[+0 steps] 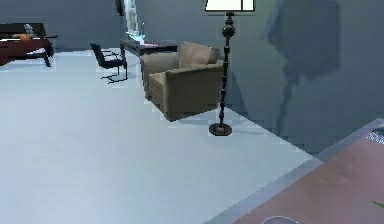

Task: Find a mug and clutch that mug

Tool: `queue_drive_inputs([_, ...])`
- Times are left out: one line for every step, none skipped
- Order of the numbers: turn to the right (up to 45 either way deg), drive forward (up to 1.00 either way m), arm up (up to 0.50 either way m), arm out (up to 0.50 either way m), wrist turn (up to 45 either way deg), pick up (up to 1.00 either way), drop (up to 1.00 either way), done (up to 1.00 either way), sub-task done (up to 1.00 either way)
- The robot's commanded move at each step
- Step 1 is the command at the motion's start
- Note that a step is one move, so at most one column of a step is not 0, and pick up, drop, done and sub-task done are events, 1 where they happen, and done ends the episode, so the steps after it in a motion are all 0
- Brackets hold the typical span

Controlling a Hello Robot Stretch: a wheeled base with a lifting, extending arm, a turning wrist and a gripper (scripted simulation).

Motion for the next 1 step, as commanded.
queue_drive_inputs([0.0,0.0,0.5,0.0,0.0,0.0,0.0,0.0,0.0])
